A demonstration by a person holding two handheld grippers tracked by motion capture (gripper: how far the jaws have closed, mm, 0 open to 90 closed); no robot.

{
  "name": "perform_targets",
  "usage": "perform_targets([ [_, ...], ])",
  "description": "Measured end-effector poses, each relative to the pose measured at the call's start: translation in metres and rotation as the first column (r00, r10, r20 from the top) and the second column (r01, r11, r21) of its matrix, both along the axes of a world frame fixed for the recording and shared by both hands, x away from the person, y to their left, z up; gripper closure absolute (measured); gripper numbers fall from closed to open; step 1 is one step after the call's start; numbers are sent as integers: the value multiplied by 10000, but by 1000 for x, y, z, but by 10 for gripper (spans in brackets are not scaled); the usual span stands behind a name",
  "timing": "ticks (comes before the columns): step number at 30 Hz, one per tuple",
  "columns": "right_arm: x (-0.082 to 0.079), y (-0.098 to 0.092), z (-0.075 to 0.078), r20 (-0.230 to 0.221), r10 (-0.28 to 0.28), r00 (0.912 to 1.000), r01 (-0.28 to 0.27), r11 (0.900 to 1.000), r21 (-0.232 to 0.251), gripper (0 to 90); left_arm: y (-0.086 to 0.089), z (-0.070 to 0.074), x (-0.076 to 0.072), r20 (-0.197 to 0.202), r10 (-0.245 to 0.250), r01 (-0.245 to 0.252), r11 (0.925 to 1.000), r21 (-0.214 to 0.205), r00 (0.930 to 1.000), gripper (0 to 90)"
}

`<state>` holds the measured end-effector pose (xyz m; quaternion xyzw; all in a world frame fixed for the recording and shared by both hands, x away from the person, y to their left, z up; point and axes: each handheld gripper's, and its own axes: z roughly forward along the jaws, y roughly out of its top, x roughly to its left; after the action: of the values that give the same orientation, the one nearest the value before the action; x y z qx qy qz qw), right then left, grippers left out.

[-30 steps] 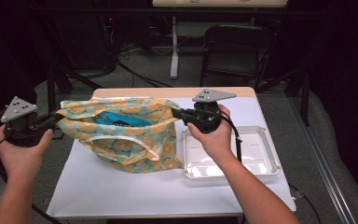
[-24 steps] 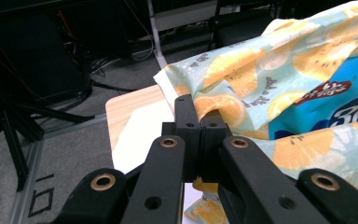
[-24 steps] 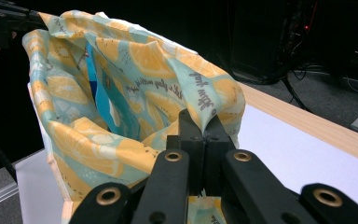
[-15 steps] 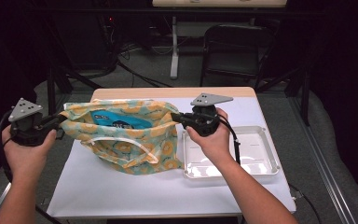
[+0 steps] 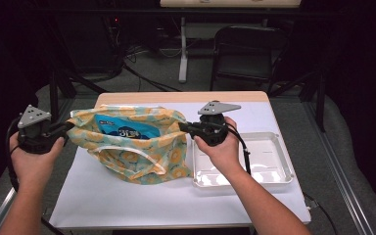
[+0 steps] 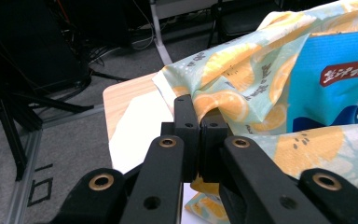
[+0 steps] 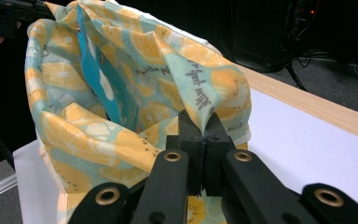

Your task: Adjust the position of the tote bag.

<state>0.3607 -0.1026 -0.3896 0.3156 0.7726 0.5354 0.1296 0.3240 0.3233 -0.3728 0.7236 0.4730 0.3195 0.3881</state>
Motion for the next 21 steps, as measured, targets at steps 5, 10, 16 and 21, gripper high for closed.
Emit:
perform_targets([
  [5, 0, 2, -3, -39, 47, 10000, -47, 10000, -58, 895, -1, -3, 1, -34, 2, -2, 10000, 57, 10000, 884],
  [10, 0, 4, -7, -87, 46, 10000, -47, 9999, -123, 893, -1, -9, 2, -134, -3, 2, 10000, -23, 9999, 883],
  [16, 0, 6, -13, -160, 70, 9998, -73, 9997, -241, 893, 0, -17, 2, -280, -3, 1, 10000, -79, 9996, 882],
  [21, 0, 7, -16, -189, 72, 9998, -77, 9995, -294, 893, -1, -24, 3, -368, -28, 25, 10000, -91, 9993, 881],
])
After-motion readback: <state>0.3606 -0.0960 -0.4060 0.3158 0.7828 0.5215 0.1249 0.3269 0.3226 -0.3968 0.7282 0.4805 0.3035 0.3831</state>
